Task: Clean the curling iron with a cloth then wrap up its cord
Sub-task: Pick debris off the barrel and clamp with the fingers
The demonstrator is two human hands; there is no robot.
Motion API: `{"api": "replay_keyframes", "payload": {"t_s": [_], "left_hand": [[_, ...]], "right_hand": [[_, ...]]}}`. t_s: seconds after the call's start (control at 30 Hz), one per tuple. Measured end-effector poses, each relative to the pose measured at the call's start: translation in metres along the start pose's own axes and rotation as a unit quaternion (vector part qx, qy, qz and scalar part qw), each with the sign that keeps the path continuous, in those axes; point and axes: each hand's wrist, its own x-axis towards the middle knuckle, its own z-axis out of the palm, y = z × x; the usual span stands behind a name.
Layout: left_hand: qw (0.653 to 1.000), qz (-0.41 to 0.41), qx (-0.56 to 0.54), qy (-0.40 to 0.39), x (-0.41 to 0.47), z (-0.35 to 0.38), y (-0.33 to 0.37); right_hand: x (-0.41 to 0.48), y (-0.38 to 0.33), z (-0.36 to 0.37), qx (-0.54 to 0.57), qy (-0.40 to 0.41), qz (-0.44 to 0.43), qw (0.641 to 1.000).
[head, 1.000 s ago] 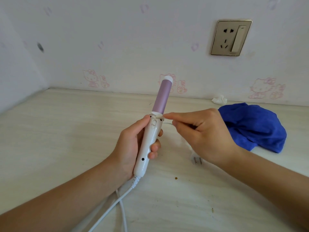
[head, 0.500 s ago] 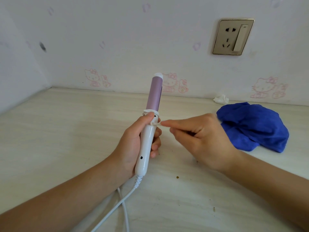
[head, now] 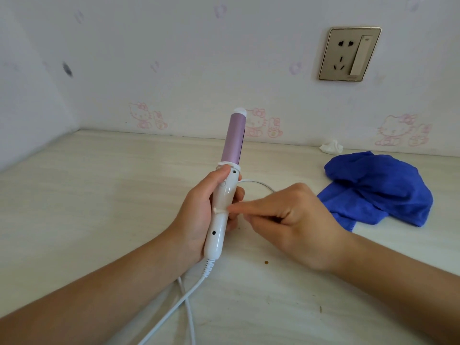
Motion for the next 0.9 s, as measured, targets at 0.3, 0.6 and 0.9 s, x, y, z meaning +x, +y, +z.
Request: {"api": "replay_keyframes", "payload": {"t_s": [0.3,0.6,0.9], "left_hand": [[0.998,0.025,-0.013,0.05,0.002,0.003,0.002],[0.999,0.009,-0.009,0.042,0.0,0.005,0.002],[0.999,0.0,0.036,0.022,-0.001,0.003,-0.005]], "right_hand": [[-0.003,-0.008,0.004,0.023,-0.063,-0.018,0.998],[-0.003,-0.009,0.005,0.027,-0.049,-0.024,0.998],[0.0,-0.002,0.0,0.001,0.011,-0.018,1.0]]}}
